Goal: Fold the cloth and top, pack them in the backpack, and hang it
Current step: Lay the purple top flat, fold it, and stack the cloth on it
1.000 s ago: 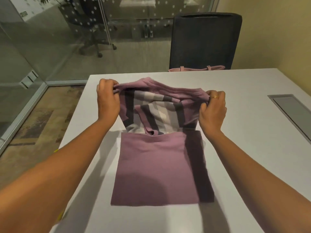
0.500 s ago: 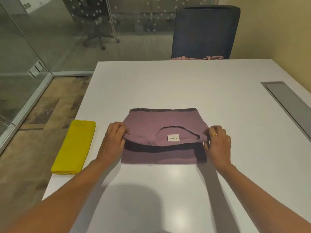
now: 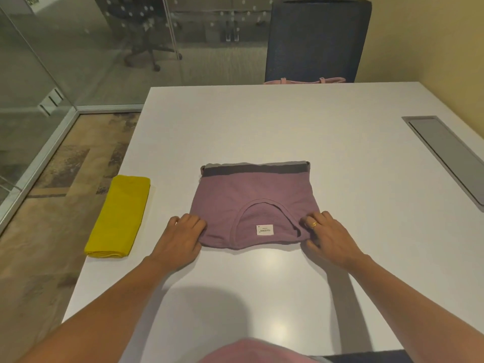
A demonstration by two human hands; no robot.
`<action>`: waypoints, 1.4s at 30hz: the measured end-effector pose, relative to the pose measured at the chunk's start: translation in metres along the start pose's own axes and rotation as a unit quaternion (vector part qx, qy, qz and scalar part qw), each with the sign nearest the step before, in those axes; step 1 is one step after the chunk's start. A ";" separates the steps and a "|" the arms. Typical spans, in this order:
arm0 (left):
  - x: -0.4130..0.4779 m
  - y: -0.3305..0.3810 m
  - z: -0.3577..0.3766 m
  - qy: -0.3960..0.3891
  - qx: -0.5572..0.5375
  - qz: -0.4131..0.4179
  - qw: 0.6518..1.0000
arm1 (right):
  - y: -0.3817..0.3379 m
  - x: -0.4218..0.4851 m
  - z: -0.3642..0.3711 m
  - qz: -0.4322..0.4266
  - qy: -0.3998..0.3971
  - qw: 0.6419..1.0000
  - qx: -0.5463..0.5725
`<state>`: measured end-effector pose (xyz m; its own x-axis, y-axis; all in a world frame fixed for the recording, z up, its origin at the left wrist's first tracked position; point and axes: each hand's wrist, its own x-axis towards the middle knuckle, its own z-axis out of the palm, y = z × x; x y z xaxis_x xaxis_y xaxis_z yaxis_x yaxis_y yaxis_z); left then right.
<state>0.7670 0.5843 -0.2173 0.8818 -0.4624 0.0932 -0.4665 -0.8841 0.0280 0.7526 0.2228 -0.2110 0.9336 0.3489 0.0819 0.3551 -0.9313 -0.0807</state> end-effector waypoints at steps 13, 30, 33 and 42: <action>0.058 0.034 -0.012 0.080 -0.129 -0.061 0.986 | -0.041 0.068 -0.022 0.114 0.121 0.980 0.108; 0.057 0.030 0.038 -0.045 -0.053 -0.178 0.982 | -0.045 0.085 0.044 0.190 -0.069 0.978 0.061; 0.063 0.033 0.033 0.034 -0.094 -0.188 0.977 | -0.047 0.088 0.035 0.179 -0.052 0.982 0.015; 0.124 0.024 0.024 0.016 -0.081 -0.126 0.989 | -0.044 0.146 0.027 0.087 0.032 0.994 0.050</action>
<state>0.8667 0.5044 -0.2290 0.9700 -0.2244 0.0937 -0.2397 -0.9471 0.2135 0.8744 0.3179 -0.2224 0.9774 0.1731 0.1210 0.1946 -0.9608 -0.1976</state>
